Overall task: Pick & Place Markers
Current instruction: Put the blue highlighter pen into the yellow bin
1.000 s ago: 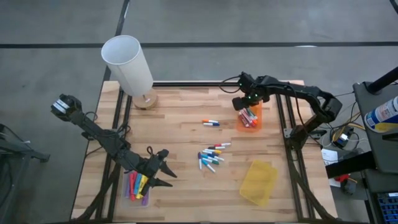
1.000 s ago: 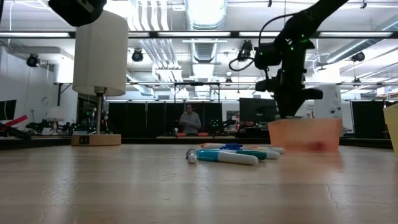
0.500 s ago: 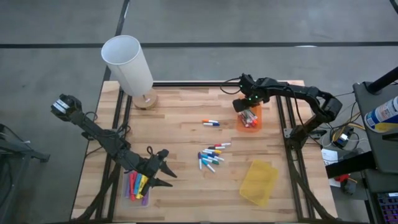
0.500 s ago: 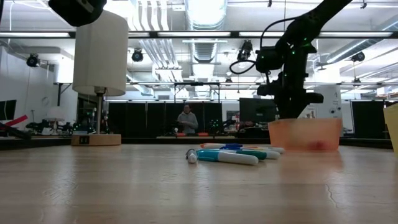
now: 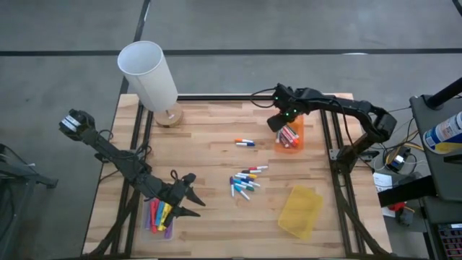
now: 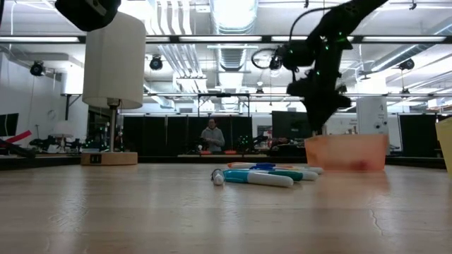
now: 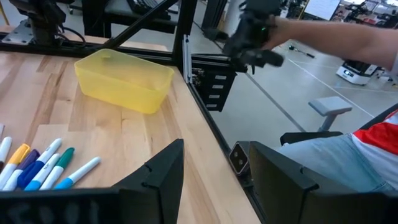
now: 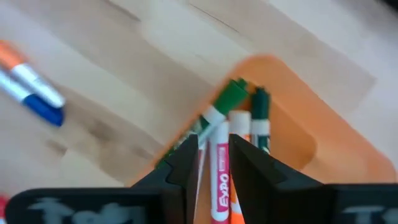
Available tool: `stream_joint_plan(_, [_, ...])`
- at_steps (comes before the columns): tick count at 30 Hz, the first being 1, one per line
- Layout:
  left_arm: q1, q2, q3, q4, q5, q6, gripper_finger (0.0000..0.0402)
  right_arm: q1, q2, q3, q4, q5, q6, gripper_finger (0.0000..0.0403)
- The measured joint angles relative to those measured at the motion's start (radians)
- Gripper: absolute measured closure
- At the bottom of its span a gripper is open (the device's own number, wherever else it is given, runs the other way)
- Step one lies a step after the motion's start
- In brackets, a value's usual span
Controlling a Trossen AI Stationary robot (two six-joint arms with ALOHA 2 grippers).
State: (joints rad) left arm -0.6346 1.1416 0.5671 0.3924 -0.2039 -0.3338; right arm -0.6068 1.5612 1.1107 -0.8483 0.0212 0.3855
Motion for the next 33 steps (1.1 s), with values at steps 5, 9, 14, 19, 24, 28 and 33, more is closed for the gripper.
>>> stream_joint_plan(5, [0.0,0.0,0.0,-0.003,0.0,0.042,0.0227,0.101,-0.002,0.07,0.002,-0.001,-0.138,0.0335])
stream_joint_plan(9, [0.001,0.0,0.0,-0.003,-0.002,0.052,0.0227,0.198,-0.001,0.097,0.057,-0.005,-0.225,0.0343])
stream_joint_plan(14, [0.006,0.0,0.0,-0.002,-0.011,0.075,0.0227,0.282,0.017,0.107,0.174,-0.044,-0.24,0.0346])
stream_joint_plan(19, [0.006,0.0,0.0,-0.002,-0.035,0.074,0.0227,0.35,0.07,0.108,0.202,-0.045,-0.372,0.0333])
stream_joint_plan(24, [0.006,0.0,0.0,-0.002,-0.036,0.074,0.0227,0.374,0.162,0.113,0.221,-0.014,-0.41,0.0295])
stream_joint_plan(28, [0.006,0.0,0.0,-0.003,-0.035,0.073,0.0227,0.379,0.244,0.153,0.225,0.006,-0.395,0.0271])
stream_joint_plan(33, [0.006,0.0,0.0,-0.005,-0.035,0.073,0.0227,0.382,0.324,0.219,0.226,0.008,-0.45,0.0265])
